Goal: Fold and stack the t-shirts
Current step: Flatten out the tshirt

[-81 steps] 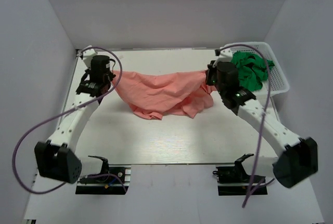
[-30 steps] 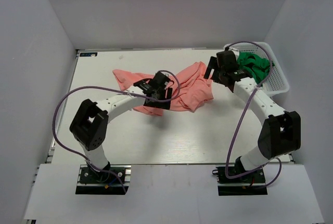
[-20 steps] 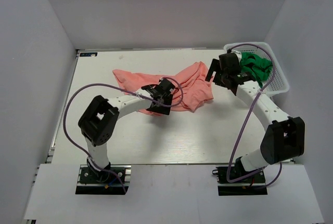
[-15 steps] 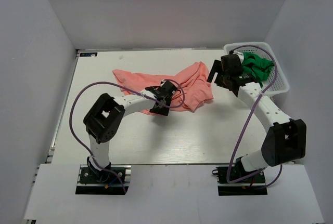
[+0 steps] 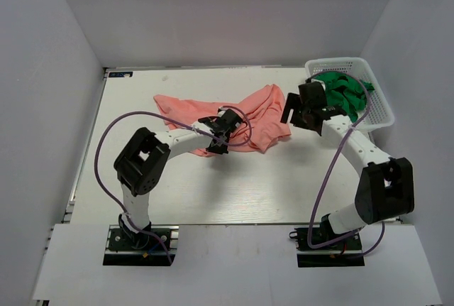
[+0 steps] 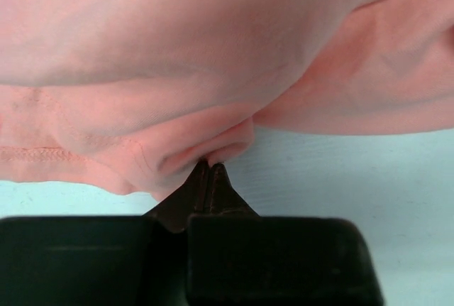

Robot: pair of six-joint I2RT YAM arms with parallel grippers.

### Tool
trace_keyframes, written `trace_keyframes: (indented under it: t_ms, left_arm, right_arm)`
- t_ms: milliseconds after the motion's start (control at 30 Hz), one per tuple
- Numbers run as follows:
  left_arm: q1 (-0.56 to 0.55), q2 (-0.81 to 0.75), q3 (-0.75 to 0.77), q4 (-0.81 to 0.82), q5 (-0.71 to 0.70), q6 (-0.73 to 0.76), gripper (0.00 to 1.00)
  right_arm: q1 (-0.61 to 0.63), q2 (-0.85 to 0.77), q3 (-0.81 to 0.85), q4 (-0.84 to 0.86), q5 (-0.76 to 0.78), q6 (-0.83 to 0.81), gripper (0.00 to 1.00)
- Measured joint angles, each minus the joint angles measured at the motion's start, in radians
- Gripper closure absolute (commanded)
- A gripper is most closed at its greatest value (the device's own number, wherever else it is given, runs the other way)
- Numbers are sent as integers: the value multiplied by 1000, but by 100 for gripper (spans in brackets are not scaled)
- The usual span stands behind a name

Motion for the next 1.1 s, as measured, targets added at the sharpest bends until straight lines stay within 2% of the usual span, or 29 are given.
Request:
trace_keyframes:
  t_ms: [300,367,433,467,533,567,600,633,833,1100]
  left_arm:
    - [2,-107,0,0,-19,-23,100]
    - [2,-111,0,0,-20,-26,100]
    - [2,-110,0,-4,-20,-31,100]
    - [2,-110,0,-6,-21,-32,100]
    - [5,-110,0,-11,-24,-39,100]
    - [7,-110,0,-16,-26,-42,100]
    - [8,-110,0,-22,-33,-47,100]
    - [8,-111,0,-27,-39,-51,100]
    - [8,-111,39,-92,-117,-76,100]
    - [15,-150,257,-179,-351,-98,100]
  right_arm:
    - [0,73,-114,86,-57,-158,15]
    - [-1,108,-115,126,-72,-192,17]
    - [-2,145,-114,167,-86,-216,22]
    - [-2,167,-112,184,-94,-226,35]
    - [-5,211,-103,206,-109,-245,49]
    - [-7,234,-94,209,-121,-250,82]
    - [-10,253,-84,211,-129,-257,96]
    - [-12,272,-74,217,-138,-259,100]
    - [-18,246,-68,208,-134,-256,100]
    - [-18,-6,40,115,-9,-297,100]
